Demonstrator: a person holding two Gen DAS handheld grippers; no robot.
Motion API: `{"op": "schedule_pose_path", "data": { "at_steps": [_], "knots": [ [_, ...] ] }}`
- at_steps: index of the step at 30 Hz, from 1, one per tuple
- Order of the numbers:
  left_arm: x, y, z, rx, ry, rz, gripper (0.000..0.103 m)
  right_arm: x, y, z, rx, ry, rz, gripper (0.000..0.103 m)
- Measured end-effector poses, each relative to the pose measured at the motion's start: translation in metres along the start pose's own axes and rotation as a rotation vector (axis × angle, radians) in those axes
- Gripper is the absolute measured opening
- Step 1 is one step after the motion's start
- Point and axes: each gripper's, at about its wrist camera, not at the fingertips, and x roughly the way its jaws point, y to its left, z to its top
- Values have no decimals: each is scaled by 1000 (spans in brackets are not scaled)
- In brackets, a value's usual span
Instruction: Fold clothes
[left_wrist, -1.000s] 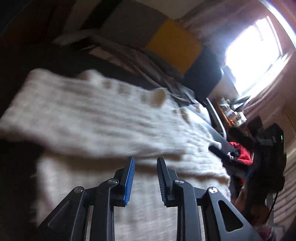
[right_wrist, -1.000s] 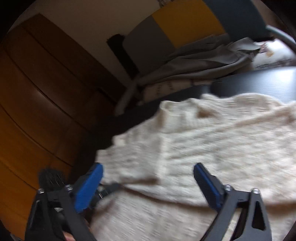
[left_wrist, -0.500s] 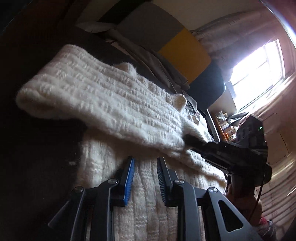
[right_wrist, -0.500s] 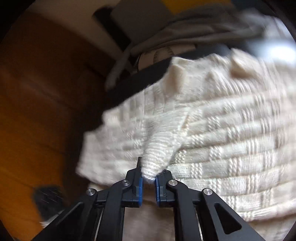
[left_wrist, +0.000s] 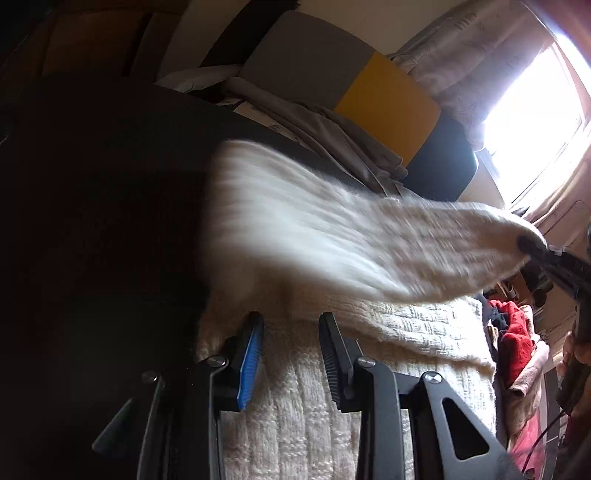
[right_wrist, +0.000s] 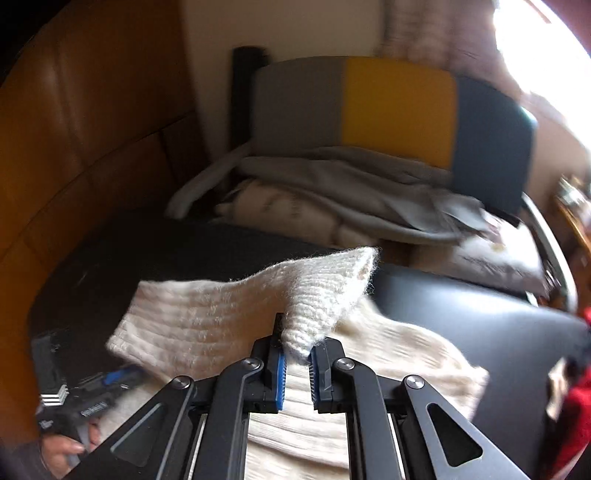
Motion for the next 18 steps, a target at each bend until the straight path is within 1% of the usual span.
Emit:
{"op": "schedule_pose_path", "data": {
  "at_steps": [1, 5, 9, 11, 14, 16, 18],
  "knots": [
    [0, -1, -1, 7, -1, 7, 31, -3, -19, -8, 42, 3, -20, 10],
    [5, -7, -2, 16, -3, 17, 31, -2, -79, -44, 207, 42, -21, 10],
    [7, -9, -2, 15, -4, 14, 31, 17, -116, -83, 329, 96, 4, 11],
    [4, -7, -4, 23, -3, 12, 31, 27, -121, -99, 373, 107, 24, 11],
    [-2, -7, -7, 41, 15, 4, 31, 31, -130, -117, 423, 104, 43, 12],
    [-8, -6, -7, 33, 36, -26, 31, 36, -136, -125, 446, 104, 56, 13],
    [-21, -10, -6, 40, 29, -60, 31, 41, -140, -132, 450, 112, 58, 14]
  ]
}}
